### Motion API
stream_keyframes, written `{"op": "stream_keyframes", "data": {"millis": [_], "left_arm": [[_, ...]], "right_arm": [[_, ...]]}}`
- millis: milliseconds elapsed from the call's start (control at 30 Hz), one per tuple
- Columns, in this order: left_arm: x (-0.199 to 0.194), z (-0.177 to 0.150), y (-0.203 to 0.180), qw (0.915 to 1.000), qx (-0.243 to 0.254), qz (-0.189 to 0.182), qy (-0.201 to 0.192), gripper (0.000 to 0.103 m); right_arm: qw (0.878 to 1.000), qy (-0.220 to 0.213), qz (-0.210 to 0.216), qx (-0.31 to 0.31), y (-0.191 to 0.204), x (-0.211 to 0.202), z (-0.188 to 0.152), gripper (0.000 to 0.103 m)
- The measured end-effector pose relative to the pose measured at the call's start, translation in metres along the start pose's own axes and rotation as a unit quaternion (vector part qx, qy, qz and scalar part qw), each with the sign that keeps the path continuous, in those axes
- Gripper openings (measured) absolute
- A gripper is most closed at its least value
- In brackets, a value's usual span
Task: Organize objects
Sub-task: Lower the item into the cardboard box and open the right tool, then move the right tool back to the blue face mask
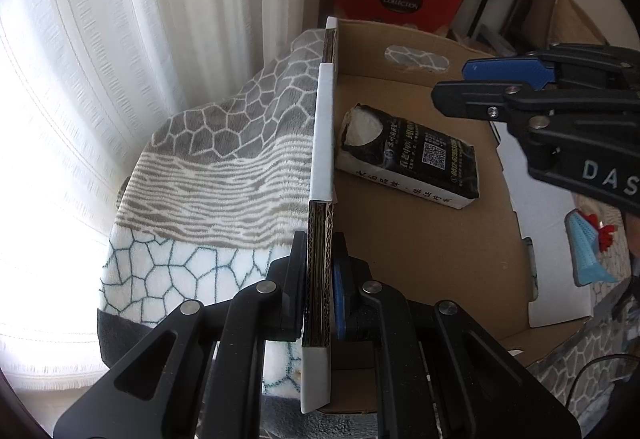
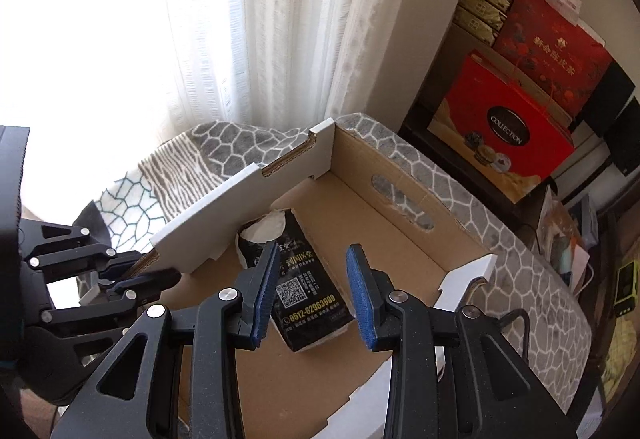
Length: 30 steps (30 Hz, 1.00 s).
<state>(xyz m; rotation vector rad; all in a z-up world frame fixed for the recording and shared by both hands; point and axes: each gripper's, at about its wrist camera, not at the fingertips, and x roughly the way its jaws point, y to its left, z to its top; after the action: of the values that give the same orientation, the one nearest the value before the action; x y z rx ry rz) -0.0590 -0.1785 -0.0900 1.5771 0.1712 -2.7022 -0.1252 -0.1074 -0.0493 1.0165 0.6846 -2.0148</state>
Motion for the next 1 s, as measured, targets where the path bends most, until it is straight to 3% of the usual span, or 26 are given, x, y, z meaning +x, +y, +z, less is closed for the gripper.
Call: {"op": "stream_keyframes", "data": {"millis": [400, 1000], "left_arm": [[-0.001, 0.000, -0.004, 0.9999, 0.005, 0.010, 0.003, 0.010], [0.000, 0.001, -0.007, 0.9997, 0.002, 0.025, 0.008, 0.011]], "right_arm": [[0.997, -0.009, 0.021, 0.072, -0.052, -0.043, -0.026, 0.034], [0.987, 0.015, -0.018, 0.162, -0.146, -0.074, -0.112, 0.035]]}}
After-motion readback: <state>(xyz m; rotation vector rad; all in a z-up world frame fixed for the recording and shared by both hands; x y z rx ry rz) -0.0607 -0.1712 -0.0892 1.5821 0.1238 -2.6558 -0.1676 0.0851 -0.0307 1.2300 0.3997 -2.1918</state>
